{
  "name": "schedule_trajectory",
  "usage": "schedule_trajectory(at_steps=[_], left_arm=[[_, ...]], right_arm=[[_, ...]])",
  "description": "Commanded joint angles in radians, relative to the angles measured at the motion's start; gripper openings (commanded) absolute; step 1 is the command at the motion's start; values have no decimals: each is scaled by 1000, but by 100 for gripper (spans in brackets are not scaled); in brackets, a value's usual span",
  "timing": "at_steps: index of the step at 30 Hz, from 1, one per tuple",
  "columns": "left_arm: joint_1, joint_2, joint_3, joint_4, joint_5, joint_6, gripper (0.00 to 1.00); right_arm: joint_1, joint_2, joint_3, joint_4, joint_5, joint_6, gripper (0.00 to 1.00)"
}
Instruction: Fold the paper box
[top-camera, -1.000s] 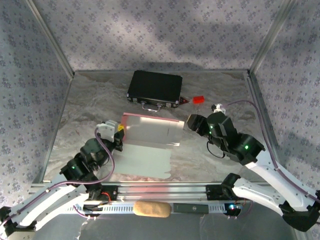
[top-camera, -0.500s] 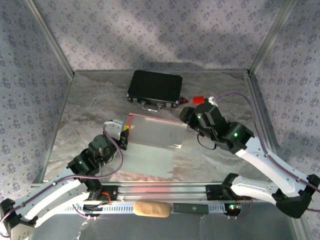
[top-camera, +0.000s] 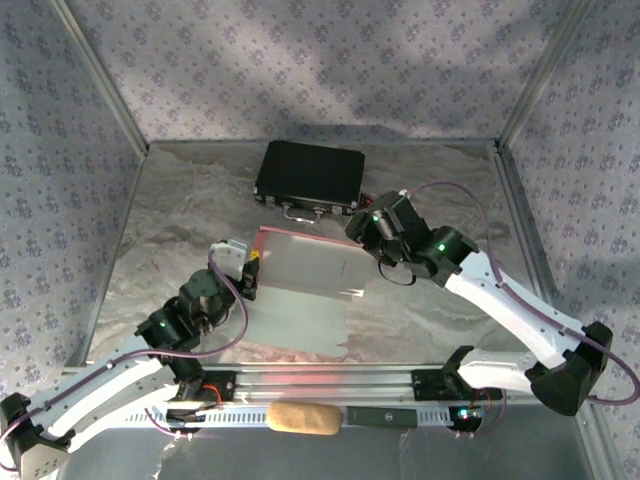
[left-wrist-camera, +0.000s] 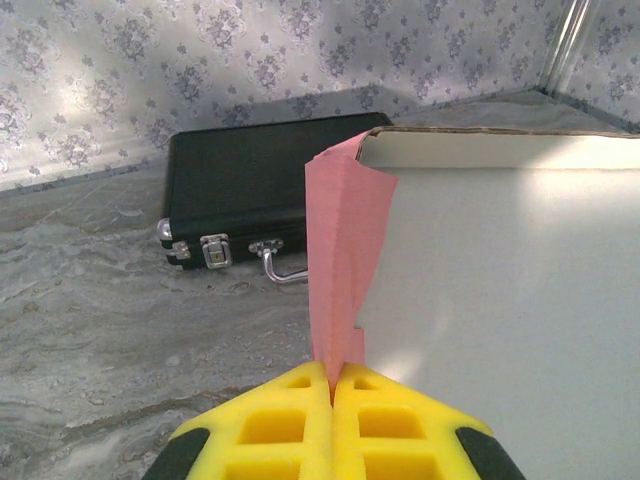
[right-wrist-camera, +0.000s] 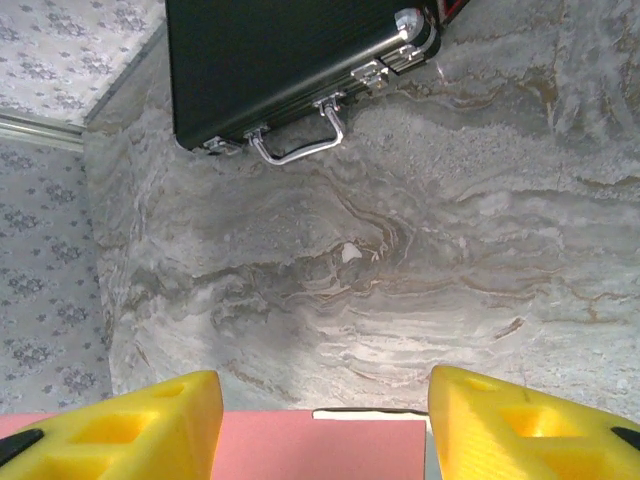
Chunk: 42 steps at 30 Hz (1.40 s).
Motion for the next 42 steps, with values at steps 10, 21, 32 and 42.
schedule_trajectory(at_steps=[10, 21, 32, 42], left_arm=[[-19, 23, 56, 37, -30, 15, 0], [-38, 59, 74, 43, -53, 27, 0], [-56, 83, 89, 27, -79, 37, 0], [-59, 110, 102, 3, -111, 42, 0]], right_arm=[[32, 17, -36, 46, -70, 21, 57], [65, 35, -24, 25, -77, 32, 56], [75, 70, -15, 8, -104, 12, 61], [78, 56, 28, -88, -99, -40, 66]])
